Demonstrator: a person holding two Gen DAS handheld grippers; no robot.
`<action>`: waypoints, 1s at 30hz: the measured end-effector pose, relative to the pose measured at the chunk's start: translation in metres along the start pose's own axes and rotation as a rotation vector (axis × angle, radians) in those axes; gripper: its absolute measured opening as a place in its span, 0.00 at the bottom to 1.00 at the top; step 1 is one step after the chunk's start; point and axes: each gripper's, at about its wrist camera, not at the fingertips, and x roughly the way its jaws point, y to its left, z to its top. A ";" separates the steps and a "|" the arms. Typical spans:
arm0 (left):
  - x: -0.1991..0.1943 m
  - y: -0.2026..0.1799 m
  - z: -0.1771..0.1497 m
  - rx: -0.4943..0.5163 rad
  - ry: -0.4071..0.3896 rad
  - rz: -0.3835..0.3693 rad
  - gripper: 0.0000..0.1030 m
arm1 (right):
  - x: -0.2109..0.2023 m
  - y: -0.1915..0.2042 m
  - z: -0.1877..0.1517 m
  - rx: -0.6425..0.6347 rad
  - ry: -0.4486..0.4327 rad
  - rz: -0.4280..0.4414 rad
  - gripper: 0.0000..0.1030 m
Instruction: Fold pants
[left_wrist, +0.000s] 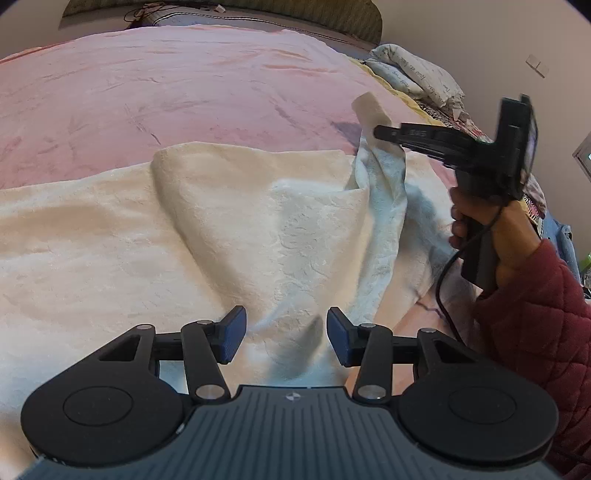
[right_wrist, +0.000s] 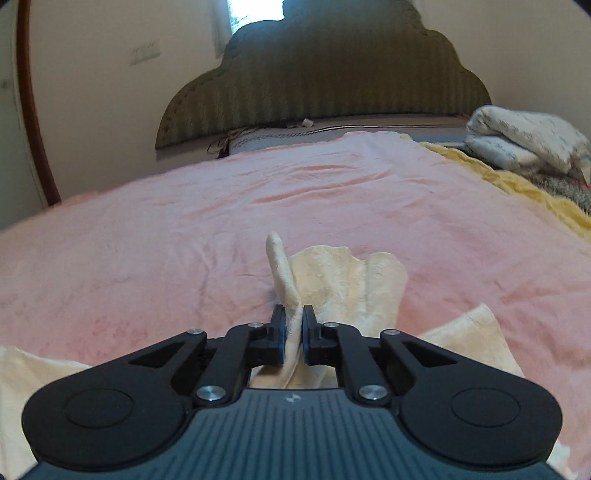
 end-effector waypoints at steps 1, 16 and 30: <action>0.000 -0.001 0.000 0.006 0.000 -0.002 0.50 | -0.012 -0.014 -0.002 0.057 -0.019 0.016 0.08; 0.016 -0.050 0.002 0.201 -0.033 -0.002 0.55 | -0.026 -0.124 -0.046 0.590 0.014 0.216 0.51; 0.063 -0.125 -0.020 0.606 -0.146 0.247 0.41 | -0.038 -0.129 -0.021 0.652 -0.103 0.387 0.05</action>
